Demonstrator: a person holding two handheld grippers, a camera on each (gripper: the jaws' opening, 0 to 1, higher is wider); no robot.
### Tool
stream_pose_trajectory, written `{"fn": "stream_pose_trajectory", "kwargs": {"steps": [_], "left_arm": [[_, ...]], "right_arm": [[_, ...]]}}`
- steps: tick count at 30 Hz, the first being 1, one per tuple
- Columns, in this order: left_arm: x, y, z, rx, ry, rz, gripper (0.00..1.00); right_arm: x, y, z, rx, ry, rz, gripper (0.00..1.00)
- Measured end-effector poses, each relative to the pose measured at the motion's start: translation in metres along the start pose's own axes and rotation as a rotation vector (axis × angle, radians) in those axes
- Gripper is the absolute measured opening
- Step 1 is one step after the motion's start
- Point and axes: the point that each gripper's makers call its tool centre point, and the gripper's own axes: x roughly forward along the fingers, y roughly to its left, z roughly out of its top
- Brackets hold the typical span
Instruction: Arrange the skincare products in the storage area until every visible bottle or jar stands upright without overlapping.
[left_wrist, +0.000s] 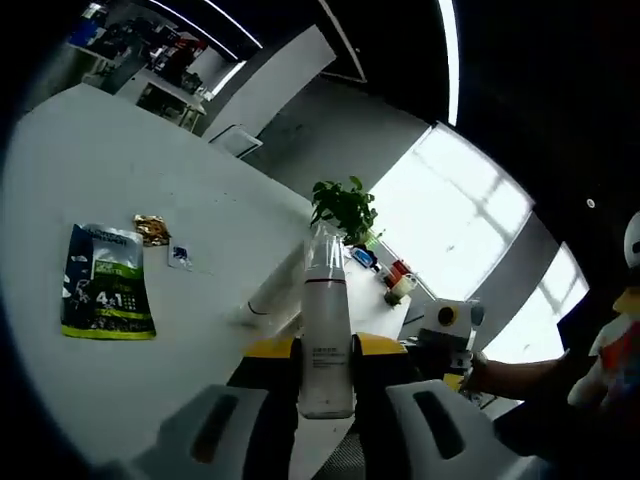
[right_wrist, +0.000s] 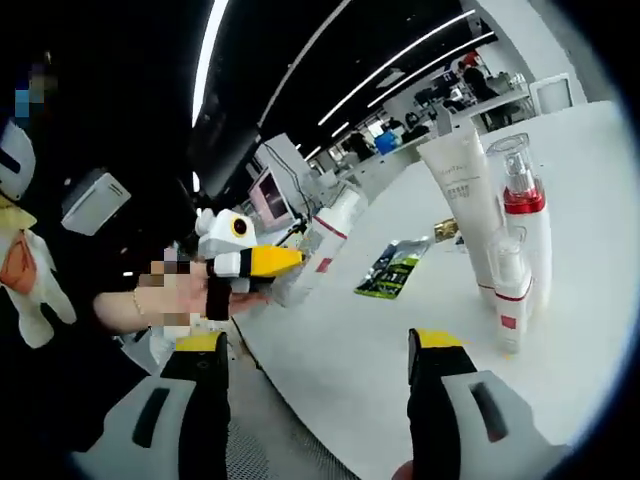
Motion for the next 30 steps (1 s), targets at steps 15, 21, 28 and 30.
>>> {"fn": "stream_pose_trajectory", "kwargs": {"steps": [15,21,28,30], "left_arm": [[-0.014,-0.065,-0.011,-0.072,-0.046,-0.201,0.16],[-0.010,-0.075,-0.011,-0.075,-0.044,-0.241,0.16],[-0.009,-0.074,-0.010,-0.089,-0.045,-0.244,0.16],[-0.008,-0.070,-0.008,-0.089,-0.044,-0.226,0.16]], "right_arm": [[0.019,0.038,0.045,0.128,-0.174,0.174,0.61],[0.025,0.054,0.057,0.224,-0.228,0.265,0.36],[0.025,0.054,0.062,0.268,-0.261,0.246,0.22],[0.025,0.052,0.062,0.244,-0.261,0.204,0.22]]}}
